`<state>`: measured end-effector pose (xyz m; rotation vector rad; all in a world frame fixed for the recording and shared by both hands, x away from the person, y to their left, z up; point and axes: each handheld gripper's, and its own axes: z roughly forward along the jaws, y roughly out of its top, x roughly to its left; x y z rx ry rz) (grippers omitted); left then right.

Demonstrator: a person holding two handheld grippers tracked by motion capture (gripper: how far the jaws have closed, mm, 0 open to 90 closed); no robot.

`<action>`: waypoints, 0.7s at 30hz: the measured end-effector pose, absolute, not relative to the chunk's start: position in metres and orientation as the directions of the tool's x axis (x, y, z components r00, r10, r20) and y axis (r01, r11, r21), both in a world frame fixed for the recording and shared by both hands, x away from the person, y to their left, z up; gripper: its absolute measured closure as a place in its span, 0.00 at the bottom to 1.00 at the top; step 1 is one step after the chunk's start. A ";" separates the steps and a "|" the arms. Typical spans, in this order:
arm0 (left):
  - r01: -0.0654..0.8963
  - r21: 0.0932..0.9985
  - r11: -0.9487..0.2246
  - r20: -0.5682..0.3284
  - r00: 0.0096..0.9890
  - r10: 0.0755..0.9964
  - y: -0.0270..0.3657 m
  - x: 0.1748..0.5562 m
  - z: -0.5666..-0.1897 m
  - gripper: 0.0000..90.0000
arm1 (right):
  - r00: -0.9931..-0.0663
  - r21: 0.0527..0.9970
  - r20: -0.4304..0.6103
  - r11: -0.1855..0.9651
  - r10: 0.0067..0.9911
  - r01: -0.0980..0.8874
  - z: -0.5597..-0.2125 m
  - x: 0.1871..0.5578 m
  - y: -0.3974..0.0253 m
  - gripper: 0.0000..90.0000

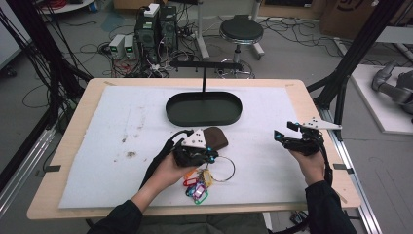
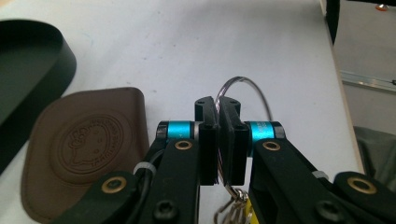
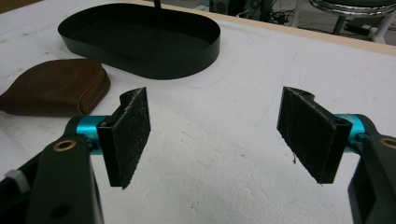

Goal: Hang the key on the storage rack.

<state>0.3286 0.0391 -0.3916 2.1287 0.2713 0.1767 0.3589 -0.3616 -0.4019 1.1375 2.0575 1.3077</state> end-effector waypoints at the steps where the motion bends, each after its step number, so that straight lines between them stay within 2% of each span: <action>1: 0.119 0.842 -0.526 0.021 0.967 0.253 0.040 0.327 -0.390 0.96 | -0.560 0.890 0.062 0.208 0.826 0.405 -0.402 0.359 -0.362 0.29; 7: 0.095 0.846 -0.525 0.030 0.974 0.225 0.042 0.319 -0.389 0.96 | -0.561 0.892 0.055 0.212 0.826 0.400 -0.402 0.359 -0.361 0.29; 21: 0.115 0.820 -0.561 -0.027 0.986 0.164 0.038 0.319 -0.393 0.94 | -0.560 0.892 0.061 0.207 0.826 0.402 -0.402 0.359 -0.362 0.29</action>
